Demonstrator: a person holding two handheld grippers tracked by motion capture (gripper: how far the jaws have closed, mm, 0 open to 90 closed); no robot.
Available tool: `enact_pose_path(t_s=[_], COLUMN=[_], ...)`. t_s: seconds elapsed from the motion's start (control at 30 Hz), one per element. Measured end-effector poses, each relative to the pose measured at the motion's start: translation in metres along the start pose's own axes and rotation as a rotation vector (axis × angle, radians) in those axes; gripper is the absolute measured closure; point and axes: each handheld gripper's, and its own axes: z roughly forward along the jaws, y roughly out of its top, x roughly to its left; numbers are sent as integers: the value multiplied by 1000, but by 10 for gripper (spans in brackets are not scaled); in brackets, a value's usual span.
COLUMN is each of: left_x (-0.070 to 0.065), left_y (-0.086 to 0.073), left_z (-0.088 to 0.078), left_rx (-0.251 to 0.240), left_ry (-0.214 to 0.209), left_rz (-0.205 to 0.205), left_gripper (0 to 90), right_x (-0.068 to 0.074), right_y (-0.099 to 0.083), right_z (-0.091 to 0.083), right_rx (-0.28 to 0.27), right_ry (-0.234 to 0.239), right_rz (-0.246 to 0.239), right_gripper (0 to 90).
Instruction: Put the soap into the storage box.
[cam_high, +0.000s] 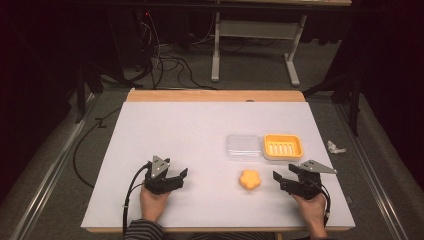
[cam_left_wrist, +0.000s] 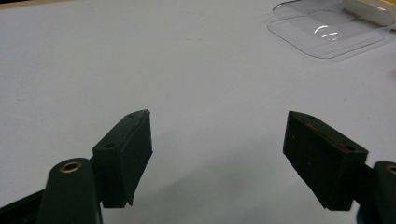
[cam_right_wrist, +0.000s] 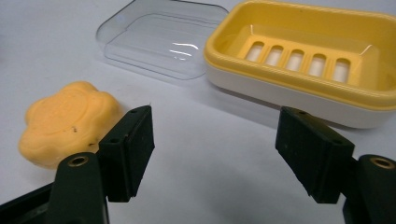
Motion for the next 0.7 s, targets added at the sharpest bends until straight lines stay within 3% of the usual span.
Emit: enact_pose_path(t_s=[0.4,0.7], left_x=[0,0], left_y=[0,0], left_z=[0,0], left_rx=[-1,-1], left_ry=[-1,-1], left_rz=[0,1], left_gripper=[245,245], right_x=[16,33], right_y=[2,7], right_z=[0,3], right_rx=[3,17], right_ry=[43,77], right_rz=[-21,-69], right_gripper=[281,267])
